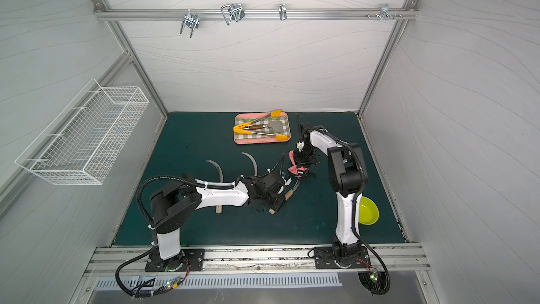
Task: Wipe small sickles with rags
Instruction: Wipe the small sickle.
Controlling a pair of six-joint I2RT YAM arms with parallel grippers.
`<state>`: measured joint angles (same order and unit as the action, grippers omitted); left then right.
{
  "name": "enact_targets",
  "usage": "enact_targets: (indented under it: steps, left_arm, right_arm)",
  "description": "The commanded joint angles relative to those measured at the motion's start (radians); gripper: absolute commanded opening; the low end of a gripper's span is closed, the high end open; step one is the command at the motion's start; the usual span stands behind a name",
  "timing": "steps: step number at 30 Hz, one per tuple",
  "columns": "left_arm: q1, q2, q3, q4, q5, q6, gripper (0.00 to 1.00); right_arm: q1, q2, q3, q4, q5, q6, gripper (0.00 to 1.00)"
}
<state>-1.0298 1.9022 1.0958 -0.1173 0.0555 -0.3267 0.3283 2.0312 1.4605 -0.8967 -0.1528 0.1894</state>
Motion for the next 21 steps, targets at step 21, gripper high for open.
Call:
enact_targets:
  steps: [21]
  left_arm:
    - [-0.018,-0.024,-0.034,0.008,-0.012,-0.029,0.0]
  right_arm:
    - [-0.027,-0.205,0.004,-0.179,-0.097,0.026,0.15]
